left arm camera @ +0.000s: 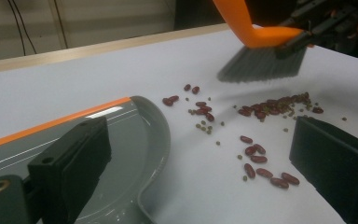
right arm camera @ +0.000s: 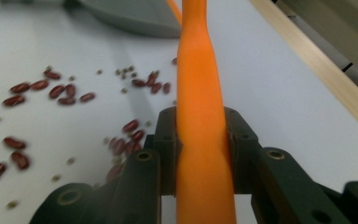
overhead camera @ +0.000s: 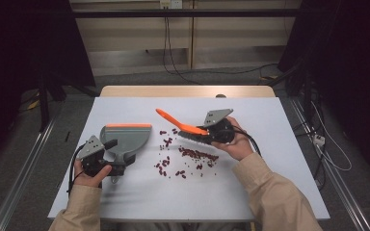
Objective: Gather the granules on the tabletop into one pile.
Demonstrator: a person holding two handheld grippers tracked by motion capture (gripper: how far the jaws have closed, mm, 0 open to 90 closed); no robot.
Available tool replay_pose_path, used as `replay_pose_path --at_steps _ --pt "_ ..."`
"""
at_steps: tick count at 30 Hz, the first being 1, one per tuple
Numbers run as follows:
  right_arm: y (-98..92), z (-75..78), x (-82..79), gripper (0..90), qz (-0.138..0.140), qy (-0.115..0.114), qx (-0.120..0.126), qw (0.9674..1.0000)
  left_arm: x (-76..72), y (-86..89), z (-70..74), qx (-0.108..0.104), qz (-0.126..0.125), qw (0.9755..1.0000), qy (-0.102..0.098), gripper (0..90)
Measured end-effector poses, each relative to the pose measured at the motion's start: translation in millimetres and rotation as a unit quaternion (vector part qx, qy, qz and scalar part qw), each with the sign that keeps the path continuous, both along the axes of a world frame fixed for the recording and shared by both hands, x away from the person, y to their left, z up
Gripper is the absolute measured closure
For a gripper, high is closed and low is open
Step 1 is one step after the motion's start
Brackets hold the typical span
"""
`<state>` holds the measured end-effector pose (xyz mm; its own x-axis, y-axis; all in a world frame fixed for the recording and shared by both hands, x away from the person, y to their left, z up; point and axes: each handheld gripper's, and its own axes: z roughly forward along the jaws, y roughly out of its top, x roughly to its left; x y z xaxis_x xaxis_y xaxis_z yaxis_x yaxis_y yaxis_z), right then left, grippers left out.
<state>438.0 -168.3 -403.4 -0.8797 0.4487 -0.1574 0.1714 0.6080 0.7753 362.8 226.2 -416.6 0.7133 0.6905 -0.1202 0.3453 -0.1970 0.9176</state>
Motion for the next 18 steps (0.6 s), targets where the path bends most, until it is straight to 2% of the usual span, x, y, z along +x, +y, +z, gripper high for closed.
replay_pose_path --at_steps 6,11,18 --pt "12.6 -4.9 31.3 71.6 -0.027 -0.009 0.019 0.9994 1.4 1.2 -0.5 -0.002 0.001 1.0 0.003 5.2" --pt "30.4 -12.9 54.7 71.6 -0.025 -0.016 0.008 0.9995 2.3 3.2 -0.8 -0.005 0.005 1.0 0.004 5.2" --pt "47.8 -20.4 65.8 71.6 -0.016 -0.024 0.001 0.9996 3.4 4.5 -2.0 -0.005 0.008 0.9999 0.006 5.2"
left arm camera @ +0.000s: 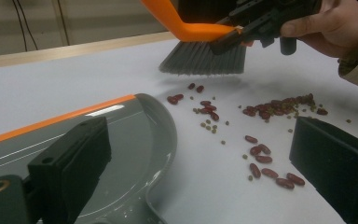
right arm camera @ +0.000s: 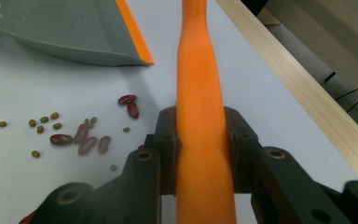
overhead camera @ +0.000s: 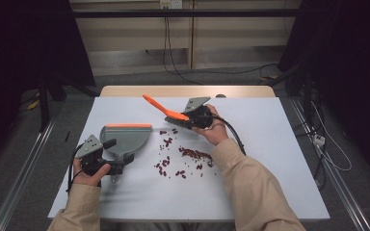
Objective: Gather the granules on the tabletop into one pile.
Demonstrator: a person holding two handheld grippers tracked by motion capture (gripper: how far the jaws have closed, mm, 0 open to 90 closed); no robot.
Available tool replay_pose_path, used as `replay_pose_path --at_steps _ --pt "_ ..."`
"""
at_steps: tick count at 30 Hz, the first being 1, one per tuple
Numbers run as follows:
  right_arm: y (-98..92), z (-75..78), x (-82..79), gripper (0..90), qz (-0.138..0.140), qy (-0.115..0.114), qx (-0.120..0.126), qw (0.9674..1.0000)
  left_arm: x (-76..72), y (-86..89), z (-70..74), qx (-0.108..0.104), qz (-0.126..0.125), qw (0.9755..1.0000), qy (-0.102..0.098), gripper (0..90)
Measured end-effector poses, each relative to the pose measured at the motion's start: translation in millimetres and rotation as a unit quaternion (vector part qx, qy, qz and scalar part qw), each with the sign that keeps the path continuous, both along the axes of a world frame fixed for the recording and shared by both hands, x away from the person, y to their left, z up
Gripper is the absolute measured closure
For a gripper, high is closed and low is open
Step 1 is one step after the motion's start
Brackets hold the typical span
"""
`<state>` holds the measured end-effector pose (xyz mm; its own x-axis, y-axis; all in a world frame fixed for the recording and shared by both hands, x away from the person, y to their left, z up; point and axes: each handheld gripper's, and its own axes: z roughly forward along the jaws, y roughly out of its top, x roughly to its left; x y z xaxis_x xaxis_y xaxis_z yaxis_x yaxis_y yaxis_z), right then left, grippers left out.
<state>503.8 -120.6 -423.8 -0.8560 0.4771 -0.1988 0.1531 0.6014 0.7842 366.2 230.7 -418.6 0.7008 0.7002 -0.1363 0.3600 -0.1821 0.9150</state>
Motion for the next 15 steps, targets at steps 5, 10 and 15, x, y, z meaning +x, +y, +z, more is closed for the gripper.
replay_pose_path --at_steps 5,10,15 --pt "7.0 -7.3 3.5 71.6 0.014 0.004 -0.018 0.9997 -0.7 -0.2 0.6 0.002 0.0 1.0 -0.001 5.2" --pt "11.6 -9.3 -1.8 71.5 0.038 0.012 -0.02 0.999 -0.2 1.6 -0.6 0.003 0.004 1.0 0.0 5.2" --pt "11.5 -7.5 -13.3 71.3 0.067 0.017 -0.03 0.9971 -0.6 1.0 -0.6 0.004 0.002 1.0 0.0 5.2"
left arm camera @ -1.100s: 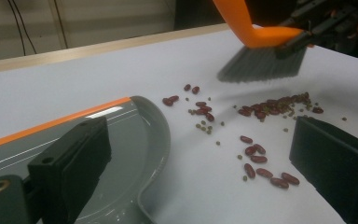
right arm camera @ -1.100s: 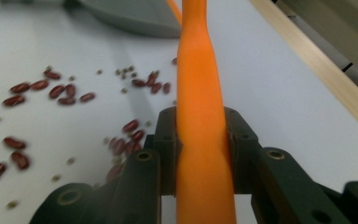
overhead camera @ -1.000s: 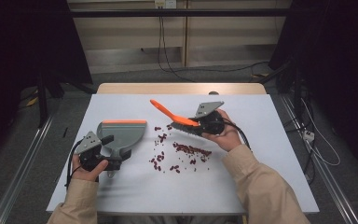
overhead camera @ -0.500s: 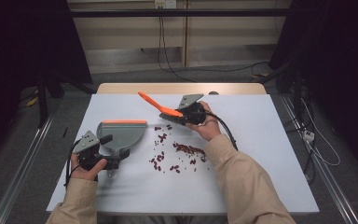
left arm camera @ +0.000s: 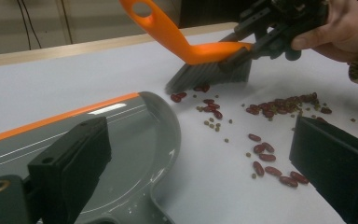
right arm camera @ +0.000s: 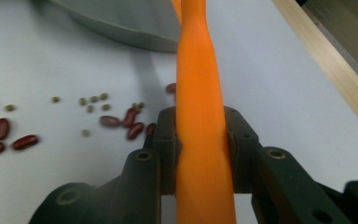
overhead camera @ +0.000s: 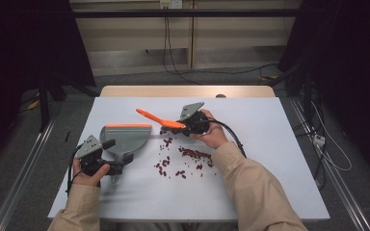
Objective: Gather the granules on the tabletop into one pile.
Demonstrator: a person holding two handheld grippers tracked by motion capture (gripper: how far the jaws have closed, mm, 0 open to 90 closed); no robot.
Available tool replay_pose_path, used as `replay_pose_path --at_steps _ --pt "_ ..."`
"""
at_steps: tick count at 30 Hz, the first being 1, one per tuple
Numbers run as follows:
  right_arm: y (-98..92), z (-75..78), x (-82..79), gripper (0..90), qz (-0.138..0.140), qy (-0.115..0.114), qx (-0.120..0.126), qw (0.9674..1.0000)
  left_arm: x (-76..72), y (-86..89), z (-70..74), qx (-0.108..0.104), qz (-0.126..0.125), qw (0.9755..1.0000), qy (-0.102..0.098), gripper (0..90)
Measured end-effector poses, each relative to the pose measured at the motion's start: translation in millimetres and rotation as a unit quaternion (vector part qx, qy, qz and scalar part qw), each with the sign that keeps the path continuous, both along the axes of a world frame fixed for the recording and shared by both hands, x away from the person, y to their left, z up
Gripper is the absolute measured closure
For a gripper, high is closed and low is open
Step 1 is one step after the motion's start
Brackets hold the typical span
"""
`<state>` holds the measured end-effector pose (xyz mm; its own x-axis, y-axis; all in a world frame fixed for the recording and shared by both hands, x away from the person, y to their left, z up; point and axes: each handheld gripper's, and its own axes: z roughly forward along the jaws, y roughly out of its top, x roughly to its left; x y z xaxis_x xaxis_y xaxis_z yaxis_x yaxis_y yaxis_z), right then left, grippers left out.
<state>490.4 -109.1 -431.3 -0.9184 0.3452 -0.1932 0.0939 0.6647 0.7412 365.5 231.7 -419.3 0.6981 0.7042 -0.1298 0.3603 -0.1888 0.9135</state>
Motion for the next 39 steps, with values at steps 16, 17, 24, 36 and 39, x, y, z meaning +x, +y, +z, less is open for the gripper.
replay_pose_path --at_steps 16,17,24,36,39 --pt "-11.7 5.7 -52.2 71.2 0.066 0.011 -0.016 0.9976 -2.5 -2.3 0.9 0.003 -0.001 1.0 -0.004 5.2" --pt "-12.9 5.8 -54.8 71.1 0.068 0.011 -0.015 0.9975 -2.5 -2.4 0.9 0.003 -0.001 1.0 -0.004 5.2" --pt "-19.0 8.8 -66.0 71.5 0.063 0.008 -0.007 0.998 -3.8 -3.3 1.5 0.002 -0.002 1.0 -0.004 5.2" --pt "-3.1 15.3 -18.4 71.6 0.014 -0.022 0.025 0.9993 -1.8 -2.3 0.9 0.001 -0.006 1.0 -0.003 5.2" --pt "9.8 11.2 -4.8 71.6 0.009 -0.026 0.016 0.9995 -1.6 -1.5 0.8 -0.001 -0.005 1.0 -0.002 5.2"
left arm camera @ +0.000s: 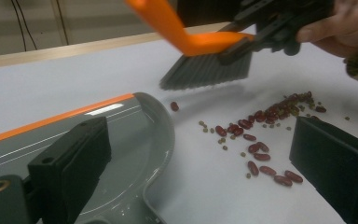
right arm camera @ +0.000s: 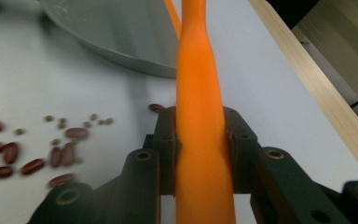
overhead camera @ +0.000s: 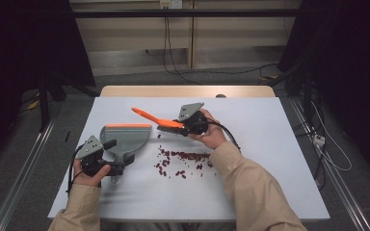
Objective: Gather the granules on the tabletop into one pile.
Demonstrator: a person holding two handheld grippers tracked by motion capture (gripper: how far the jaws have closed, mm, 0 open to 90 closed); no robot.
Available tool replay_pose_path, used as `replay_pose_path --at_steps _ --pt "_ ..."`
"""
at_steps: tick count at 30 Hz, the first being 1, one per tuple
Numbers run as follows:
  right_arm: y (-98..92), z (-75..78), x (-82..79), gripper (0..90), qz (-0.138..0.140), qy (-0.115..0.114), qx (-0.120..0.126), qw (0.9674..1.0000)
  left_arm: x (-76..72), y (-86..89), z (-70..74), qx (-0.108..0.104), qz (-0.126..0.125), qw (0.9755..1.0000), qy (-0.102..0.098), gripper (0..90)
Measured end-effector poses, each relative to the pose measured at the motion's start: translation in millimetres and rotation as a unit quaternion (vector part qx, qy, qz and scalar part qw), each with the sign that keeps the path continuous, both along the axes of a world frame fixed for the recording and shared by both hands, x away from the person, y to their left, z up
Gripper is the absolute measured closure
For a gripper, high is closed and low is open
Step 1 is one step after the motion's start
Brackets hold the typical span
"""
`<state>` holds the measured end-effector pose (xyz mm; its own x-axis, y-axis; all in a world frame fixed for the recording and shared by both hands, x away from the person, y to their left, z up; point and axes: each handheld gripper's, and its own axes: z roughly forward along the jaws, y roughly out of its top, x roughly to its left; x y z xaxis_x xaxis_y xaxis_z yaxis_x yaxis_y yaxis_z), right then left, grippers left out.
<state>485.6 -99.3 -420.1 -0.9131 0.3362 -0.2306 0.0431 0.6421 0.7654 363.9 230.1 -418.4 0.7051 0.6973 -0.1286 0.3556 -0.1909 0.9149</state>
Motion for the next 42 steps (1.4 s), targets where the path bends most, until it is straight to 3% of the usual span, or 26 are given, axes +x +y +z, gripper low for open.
replay_pose_path --at_steps 3,6,9,16,24,32,37,42 --pt "11.6 -6.9 8.4 71.6 0.006 0.0 -0.021 0.9998 0.4 1.2 -0.3 -0.002 -0.001 1.0 0.001 5.2" --pt "18.8 -10.8 6.5 71.6 0.027 0.006 -0.019 0.9994 0.6 3.0 -0.6 -0.001 0.003 1.0 0.003 5.2" --pt "19.9 -9.9 0.1 71.3 0.044 0.004 -0.034 0.9984 0.7 3.1 -1.2 -0.002 0.002 1.0 0.003 5.2" --pt "14.5 -7.7 -22.8 71.3 0.089 0.01 -0.037 0.9953 -0.4 1.7 -1.3 0.001 0.001 1.0 0.002 5.2" --pt "1.7 -4.4 -49.9 71.3 0.119 0.018 -0.04 0.9919 -1.8 -0.3 -0.9 0.002 -0.001 1.0 0.001 5.2" --pt "-9.5 -4.0 -62.2 71.5 0.11 0.016 -0.027 0.9934 -2.8 -1.2 -0.6 0.006 -0.001 1.0 0.0 5.2" --pt "-15.3 2.9 -59.7 71.6 0.08 0.005 0.01 0.9967 -3.6 0.2 -0.2 0.006 0.002 1.0 -0.002 5.1" --pt "-21.5 13.7 -58.6 71.6 0.036 0.026 0.063 0.9971 -3.3 0.9 -0.2 0.005 0.001 1.0 -0.001 5.1"
